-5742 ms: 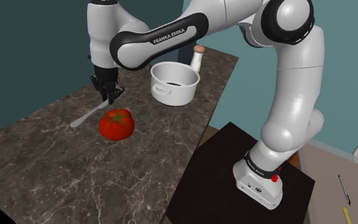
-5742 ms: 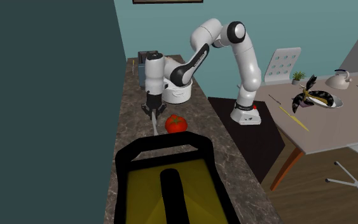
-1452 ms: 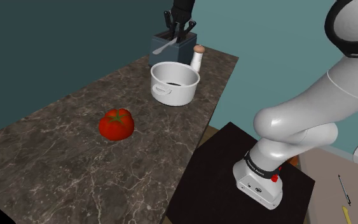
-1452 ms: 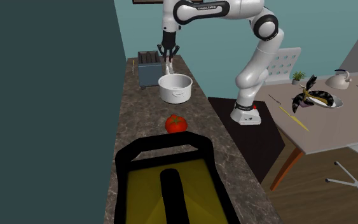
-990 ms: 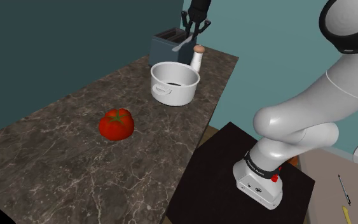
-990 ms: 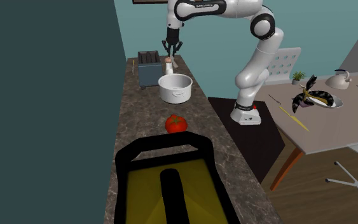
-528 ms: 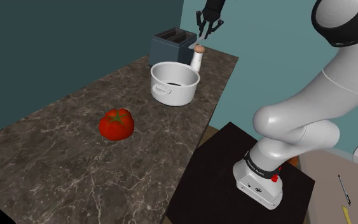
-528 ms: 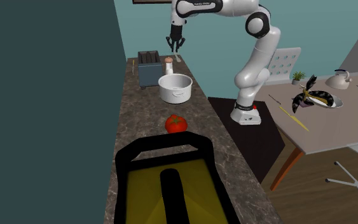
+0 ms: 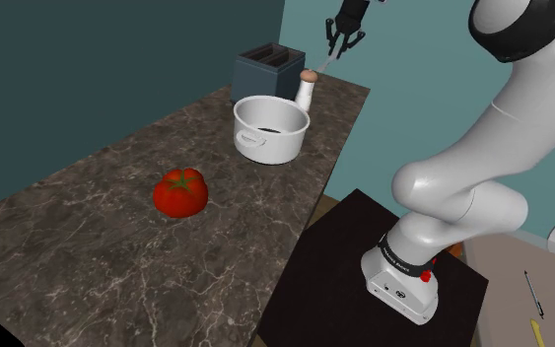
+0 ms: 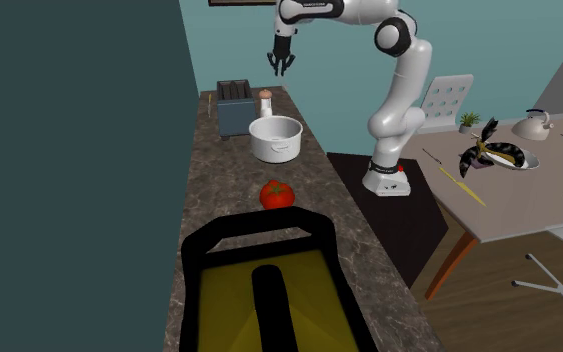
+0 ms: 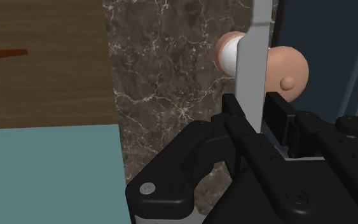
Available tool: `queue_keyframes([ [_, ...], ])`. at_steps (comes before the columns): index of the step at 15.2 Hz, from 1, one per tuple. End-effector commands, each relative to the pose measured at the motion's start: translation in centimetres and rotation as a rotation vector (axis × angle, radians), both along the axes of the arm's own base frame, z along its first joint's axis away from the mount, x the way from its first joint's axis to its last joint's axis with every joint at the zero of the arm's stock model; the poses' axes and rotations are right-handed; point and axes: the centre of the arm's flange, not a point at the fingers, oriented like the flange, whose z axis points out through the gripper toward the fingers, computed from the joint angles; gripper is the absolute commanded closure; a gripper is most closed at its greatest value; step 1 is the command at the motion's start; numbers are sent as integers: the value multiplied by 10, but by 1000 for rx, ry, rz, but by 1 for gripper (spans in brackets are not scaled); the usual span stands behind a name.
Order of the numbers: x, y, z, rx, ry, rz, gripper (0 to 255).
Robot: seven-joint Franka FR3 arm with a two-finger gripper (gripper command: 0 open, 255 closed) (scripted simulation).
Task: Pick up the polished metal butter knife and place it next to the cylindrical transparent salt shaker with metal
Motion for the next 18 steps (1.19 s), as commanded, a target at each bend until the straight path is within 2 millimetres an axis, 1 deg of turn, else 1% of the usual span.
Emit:
queue_keyframes([
  [1, -3, -28, 2, 0, 0, 1, 255],
  [4, -5, -67, 2, 0, 0, 1, 255],
  [5, -6, -74, 2, 0, 0, 1, 255],
  [18, -6, -74, -67, 0, 0, 1, 255],
])
